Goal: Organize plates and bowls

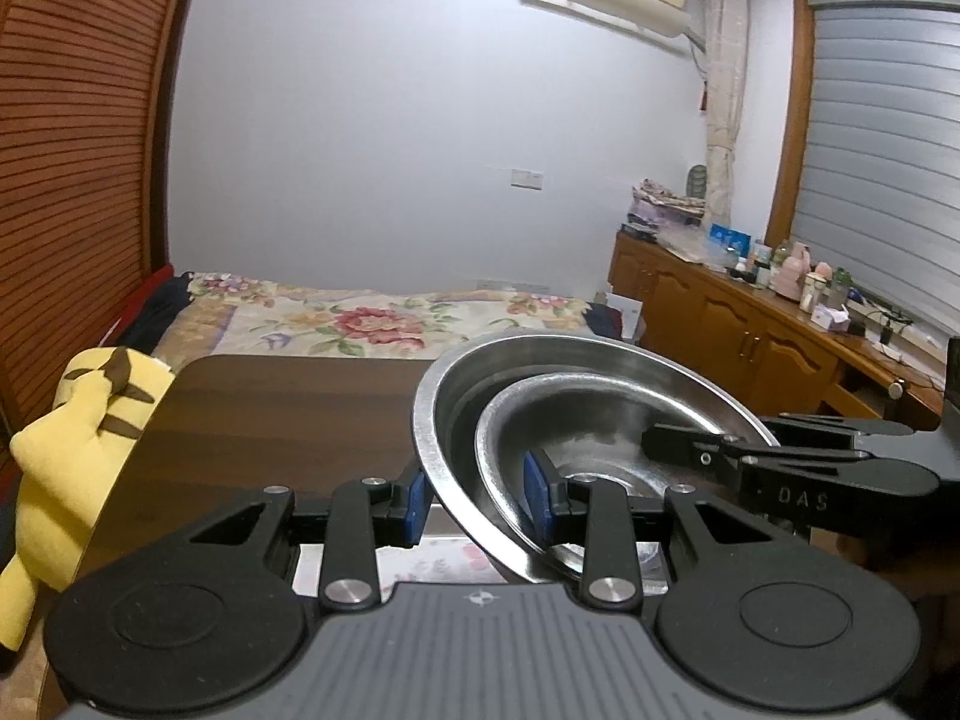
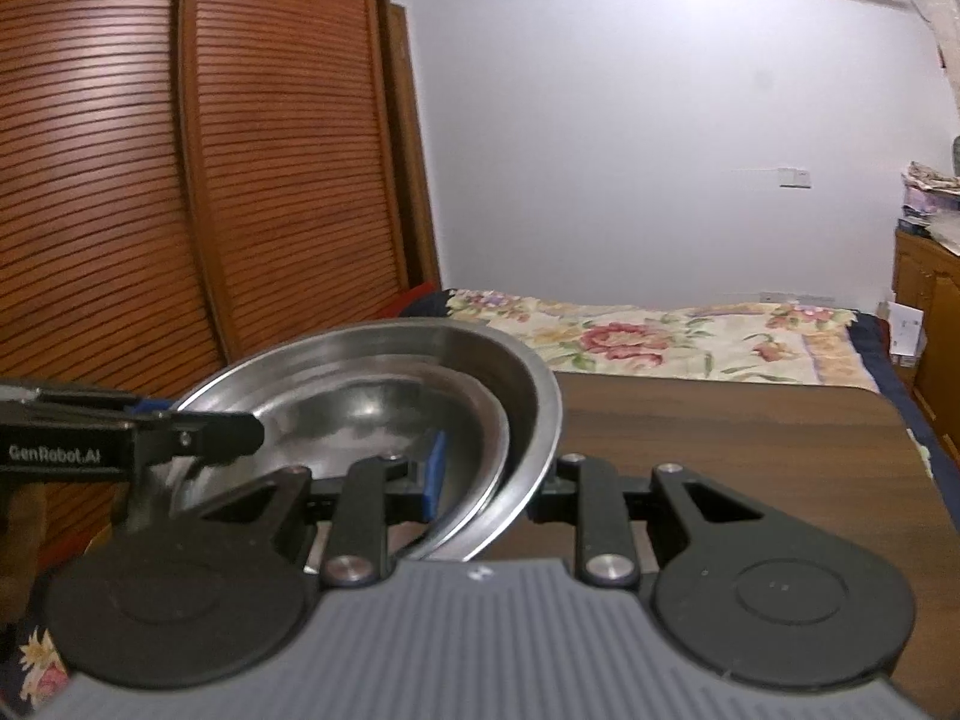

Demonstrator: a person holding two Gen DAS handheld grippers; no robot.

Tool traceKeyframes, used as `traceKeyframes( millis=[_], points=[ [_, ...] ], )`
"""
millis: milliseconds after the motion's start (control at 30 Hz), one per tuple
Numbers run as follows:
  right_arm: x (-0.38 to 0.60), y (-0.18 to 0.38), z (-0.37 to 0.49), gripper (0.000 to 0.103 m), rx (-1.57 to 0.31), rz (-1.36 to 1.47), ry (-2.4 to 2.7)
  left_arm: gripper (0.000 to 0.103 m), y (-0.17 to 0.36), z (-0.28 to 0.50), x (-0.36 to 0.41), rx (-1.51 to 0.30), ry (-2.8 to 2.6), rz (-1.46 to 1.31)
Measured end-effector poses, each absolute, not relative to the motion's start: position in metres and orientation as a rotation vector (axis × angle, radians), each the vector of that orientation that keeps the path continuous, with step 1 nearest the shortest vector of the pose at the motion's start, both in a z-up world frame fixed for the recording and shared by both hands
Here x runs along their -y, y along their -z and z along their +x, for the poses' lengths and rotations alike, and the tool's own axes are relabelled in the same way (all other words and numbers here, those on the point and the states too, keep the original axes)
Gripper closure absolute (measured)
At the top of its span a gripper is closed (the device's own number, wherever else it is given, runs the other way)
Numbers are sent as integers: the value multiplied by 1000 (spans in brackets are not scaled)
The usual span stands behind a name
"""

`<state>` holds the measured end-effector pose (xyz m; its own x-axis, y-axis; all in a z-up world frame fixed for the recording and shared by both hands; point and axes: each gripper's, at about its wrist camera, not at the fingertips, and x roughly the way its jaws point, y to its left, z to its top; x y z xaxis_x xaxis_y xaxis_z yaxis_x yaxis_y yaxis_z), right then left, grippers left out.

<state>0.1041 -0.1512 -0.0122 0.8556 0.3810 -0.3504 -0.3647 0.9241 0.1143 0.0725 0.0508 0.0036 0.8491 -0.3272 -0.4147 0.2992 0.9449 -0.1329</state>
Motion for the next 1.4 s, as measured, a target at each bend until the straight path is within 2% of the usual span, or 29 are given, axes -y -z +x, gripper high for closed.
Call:
traceKeyframes(
  millis=[800,1400],
  points=[
    [93,39,116,75,-507,0,-464,69,42,83,-111,-560,306,-104],
    [90,49,117,75,-522,-15,-455,70,47,86,-103,-549,274,-66]
  ],
)
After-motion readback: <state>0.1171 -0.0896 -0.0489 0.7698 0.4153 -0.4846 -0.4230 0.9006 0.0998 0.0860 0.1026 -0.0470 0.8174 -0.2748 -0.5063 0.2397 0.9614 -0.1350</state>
